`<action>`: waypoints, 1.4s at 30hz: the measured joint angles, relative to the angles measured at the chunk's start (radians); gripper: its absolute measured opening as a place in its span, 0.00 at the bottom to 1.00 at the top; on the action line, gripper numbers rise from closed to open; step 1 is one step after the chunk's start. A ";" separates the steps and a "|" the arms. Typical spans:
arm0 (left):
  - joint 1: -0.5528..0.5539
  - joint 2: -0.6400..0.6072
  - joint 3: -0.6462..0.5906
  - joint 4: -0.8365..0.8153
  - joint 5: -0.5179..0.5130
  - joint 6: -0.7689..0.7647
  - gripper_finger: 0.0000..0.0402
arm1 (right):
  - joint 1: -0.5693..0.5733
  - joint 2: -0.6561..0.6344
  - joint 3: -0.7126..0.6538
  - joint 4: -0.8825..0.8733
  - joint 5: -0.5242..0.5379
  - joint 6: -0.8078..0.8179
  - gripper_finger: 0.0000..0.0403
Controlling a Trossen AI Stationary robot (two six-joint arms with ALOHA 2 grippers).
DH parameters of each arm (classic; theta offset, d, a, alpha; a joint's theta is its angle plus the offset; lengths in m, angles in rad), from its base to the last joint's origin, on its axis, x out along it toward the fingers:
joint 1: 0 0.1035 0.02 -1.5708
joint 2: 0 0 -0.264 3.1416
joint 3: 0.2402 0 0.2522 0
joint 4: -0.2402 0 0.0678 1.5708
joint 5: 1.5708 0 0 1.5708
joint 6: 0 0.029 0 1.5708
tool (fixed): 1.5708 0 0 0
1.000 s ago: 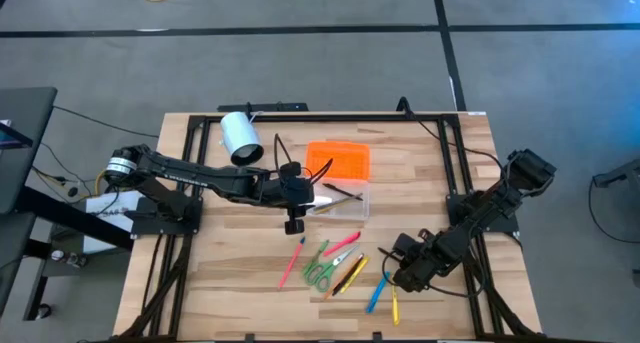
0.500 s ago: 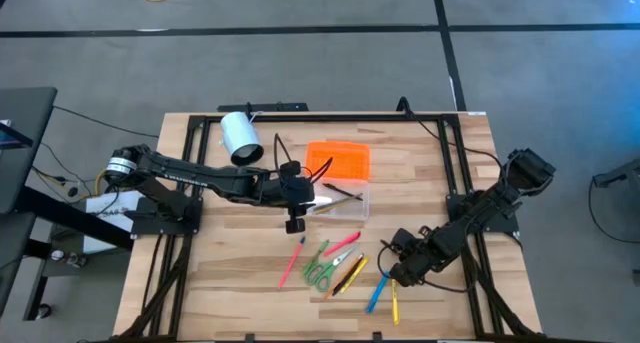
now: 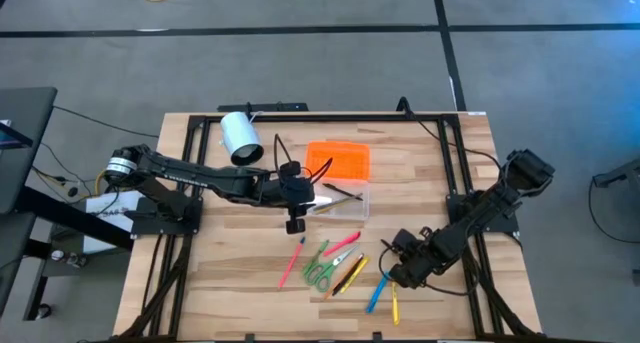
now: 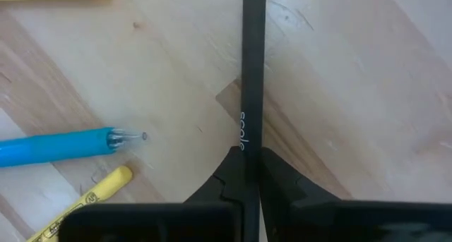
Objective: Pick & place school supplies into a supply box
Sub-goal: Put the right black pen into the orange supply box
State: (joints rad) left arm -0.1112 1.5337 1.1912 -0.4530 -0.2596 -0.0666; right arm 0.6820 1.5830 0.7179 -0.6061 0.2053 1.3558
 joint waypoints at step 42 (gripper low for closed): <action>-0.001 0.000 0.000 0.003 -0.014 -0.024 0.31 | -0.013 0.001 0.205 -0.209 0.245 -0.054 0.00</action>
State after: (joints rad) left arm -0.1120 1.5337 1.1912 -0.4500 -0.2741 -0.0906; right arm 0.6685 1.5837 0.9234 -0.8151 0.4500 1.3019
